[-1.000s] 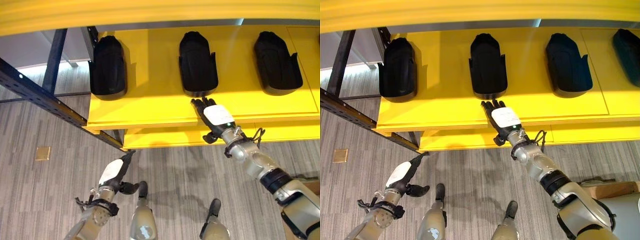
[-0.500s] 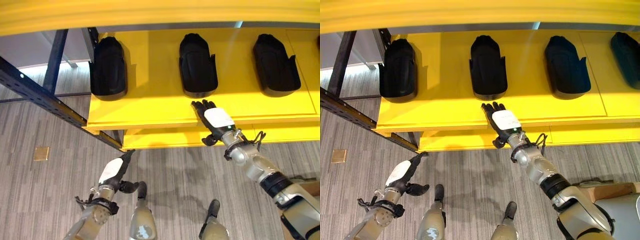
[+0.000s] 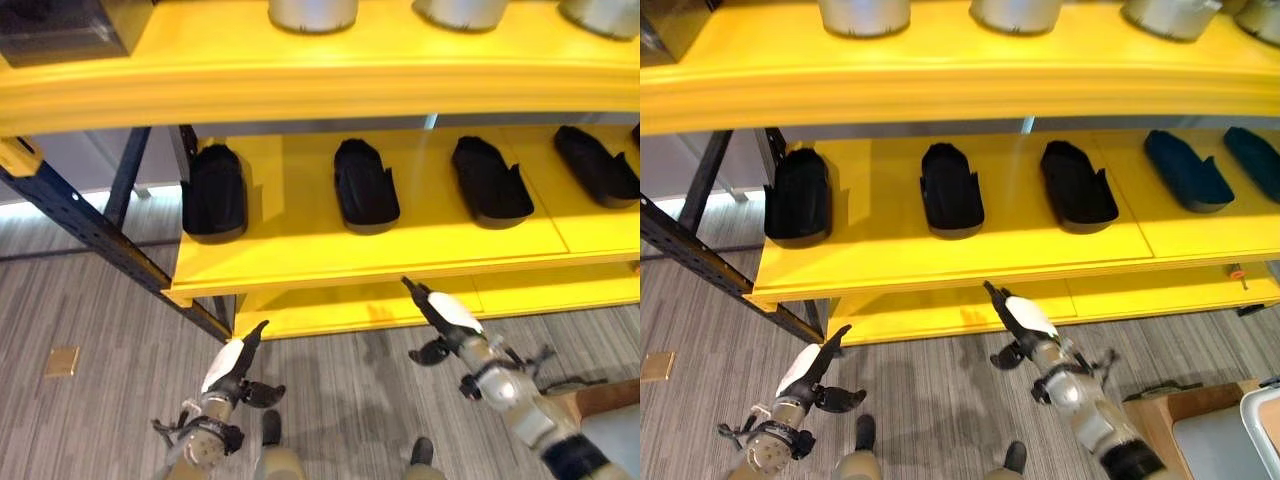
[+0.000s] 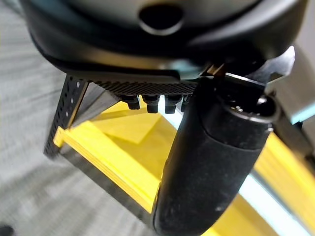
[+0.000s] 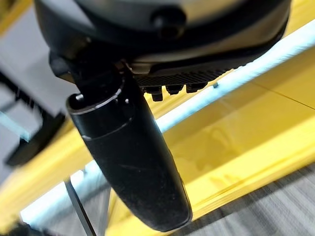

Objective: Move parts from the plastic box to the shelf.

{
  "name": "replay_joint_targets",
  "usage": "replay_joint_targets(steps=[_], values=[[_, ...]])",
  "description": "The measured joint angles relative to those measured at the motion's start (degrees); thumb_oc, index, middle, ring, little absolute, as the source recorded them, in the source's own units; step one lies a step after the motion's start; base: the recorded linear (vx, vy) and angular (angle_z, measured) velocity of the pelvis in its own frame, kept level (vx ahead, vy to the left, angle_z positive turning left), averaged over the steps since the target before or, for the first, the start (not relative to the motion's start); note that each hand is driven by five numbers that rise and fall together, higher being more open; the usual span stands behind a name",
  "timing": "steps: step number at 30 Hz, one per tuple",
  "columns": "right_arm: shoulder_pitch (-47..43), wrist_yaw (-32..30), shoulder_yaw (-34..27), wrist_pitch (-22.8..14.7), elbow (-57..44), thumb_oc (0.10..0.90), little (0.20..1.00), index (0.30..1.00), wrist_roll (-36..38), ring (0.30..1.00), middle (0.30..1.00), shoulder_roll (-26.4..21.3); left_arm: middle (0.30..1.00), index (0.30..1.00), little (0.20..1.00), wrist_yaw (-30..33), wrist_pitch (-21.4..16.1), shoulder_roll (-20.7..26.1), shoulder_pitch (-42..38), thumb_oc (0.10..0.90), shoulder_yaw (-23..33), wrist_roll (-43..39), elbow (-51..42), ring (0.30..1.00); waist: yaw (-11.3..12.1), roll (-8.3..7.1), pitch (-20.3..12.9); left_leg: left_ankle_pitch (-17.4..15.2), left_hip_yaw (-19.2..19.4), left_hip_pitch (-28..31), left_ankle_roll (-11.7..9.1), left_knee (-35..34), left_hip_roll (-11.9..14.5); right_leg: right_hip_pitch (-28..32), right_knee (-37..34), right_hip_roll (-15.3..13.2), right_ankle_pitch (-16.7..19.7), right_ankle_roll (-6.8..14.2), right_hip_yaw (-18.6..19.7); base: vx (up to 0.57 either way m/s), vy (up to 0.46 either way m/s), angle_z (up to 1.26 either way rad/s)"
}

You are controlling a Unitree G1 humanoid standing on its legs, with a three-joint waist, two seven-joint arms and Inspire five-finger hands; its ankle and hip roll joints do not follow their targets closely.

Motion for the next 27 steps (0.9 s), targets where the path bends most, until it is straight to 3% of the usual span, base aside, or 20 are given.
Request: replay_joint_targets(steps=[4, 8, 14, 19, 27], values=[[9.4, 1.5, -6.2, -0.5, -7.6, 0.900, 1.000, 1.000, 11.8, 1.000, 1.000, 0.9, 1.000, 1.000, 1.000, -2.1, 0.1, -2.9, 1.6, 0.900, 0.7, -10.0, 0.2, 1.000, -1.2, 1.64, -3.4, -0.1, 0.5, 0.6, 0.0, -0.1, 1.2, 0.0, 0.0, 1.2, -0.2, -0.2, 0.8, -0.02, -0.072, -0.10], [13.5, 3.1, -7.9, -1.1, -8.9, 0.900, 1.000, 1.000, 20.8, 1.000, 1.000, 2.0, 1.000, 1.000, 1.000, -5.2, 0.1, -4.6, 2.8, 0.900, 1.6, -20.5, 0.2, 1.000, -2.6, 3.73, -6.7, -0.1, 1.0, 0.9, 0.1, -0.1, 2.1, -0.3, 0.0, 2.0, -0.3, -0.5, 1.3, -0.04, -0.055, -0.10], [17.9, 5.9, -8.0, -1.4, -9.0, 0.900, 1.000, 1.000, 27.4, 1.000, 1.000, 1.9, 1.000, 1.000, 1.000, -8.3, -0.1, -5.8, 5.6, 0.900, 1.0, -29.4, 0.2, 1.000, -3.5, 6.19, -9.8, -0.2, 2.9, 1.6, -0.1, -0.3, 2.9, -1.8, 0.1, 2.8, -0.1, -0.6, 4.4, -0.04, -0.048, -0.18], [17.9, 6.2, -6.4, -1.4, -8.4, 0.900, 1.000, 1.000, 30.2, 1.000, 1.000, 2.0, 1.000, 1.000, 1.000, -10.1, -0.1, -9.8, 6.3, 0.900, 0.6, -36.5, 0.7, 1.000, -4.3, 6.41, -11.5, -0.2, 3.3, 1.8, -0.1, -0.3, 3.2, -1.7, -0.1, 3.1, 0.1, -0.7, 4.7, -0.02, -0.034, -0.04], [17.8, 7.3, -4.6, -1.4, -8.4, 0.900, 1.000, 1.000, 32.5, 1.000, 1.000, 2.0, 1.000, 1.000, 1.000, -10.5, -0.1, -9.8, 6.4, 0.900, -0.4, -38.2, 1.5, 1.000, -4.1, 6.51, -12.1, -0.2, 3.6, 2.5, -0.1, -0.4, 3.9, -1.2, -0.2, 3.7, 0.3, -1.0, 5.4, -0.01, -0.005, -0.02]])
